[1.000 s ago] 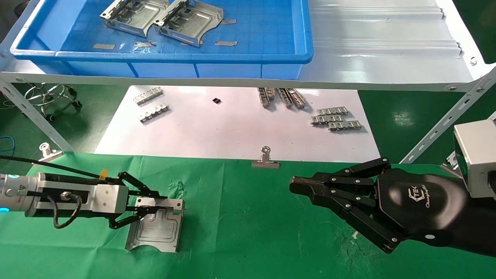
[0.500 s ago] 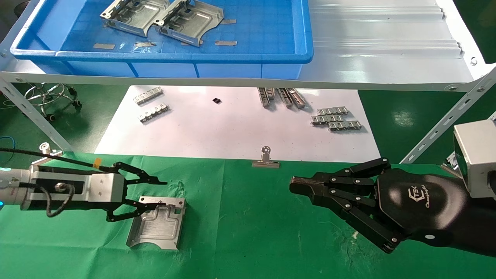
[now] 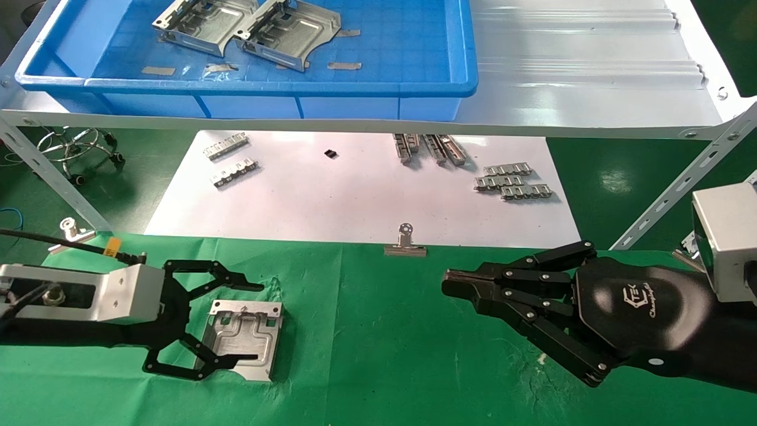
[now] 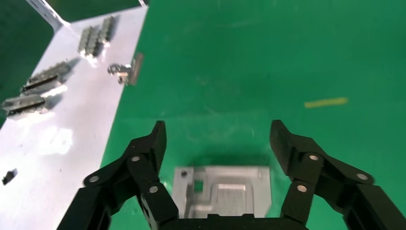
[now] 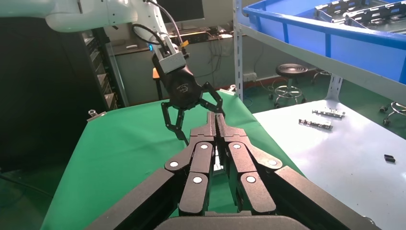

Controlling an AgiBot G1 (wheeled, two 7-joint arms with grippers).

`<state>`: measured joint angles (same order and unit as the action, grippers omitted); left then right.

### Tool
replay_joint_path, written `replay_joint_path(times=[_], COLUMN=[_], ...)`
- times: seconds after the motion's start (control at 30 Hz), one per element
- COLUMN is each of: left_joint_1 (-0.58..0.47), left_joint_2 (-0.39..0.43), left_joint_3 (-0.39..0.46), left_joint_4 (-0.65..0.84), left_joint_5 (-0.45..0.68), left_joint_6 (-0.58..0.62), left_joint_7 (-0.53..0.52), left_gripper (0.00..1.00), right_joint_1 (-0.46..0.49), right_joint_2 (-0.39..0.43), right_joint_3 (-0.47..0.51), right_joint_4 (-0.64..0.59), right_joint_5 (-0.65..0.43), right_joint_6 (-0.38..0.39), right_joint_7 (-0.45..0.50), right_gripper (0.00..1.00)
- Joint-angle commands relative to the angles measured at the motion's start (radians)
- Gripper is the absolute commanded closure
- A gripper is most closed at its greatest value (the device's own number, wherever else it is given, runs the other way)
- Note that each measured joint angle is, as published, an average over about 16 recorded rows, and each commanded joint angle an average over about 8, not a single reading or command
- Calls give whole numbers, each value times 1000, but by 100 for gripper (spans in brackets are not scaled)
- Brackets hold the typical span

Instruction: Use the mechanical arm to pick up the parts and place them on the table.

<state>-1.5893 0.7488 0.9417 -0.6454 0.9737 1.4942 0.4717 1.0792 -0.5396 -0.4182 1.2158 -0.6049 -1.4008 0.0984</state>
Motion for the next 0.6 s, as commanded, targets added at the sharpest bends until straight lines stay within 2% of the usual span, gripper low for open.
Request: replay_joint_path(times=[0.03,0.6], left_joint_1=[20,189], left_joint_2=[-5,-51], left_joint_3=[-26,-244], left_joint_4=[-25,-235], left_joint_5=[-9,-89], left_joint_6=[0,1], left_joint_7=[-26,-243], left_gripper=[0,0], right_joint_1=[0,0], right_joint_2=[0,0], right_joint_3=[0,0], right_joint_4=[0,0], right_joint_5=[0,0], right_joint_6=[0,0], right_joint_7=[0,0], right_gripper=[0,0])
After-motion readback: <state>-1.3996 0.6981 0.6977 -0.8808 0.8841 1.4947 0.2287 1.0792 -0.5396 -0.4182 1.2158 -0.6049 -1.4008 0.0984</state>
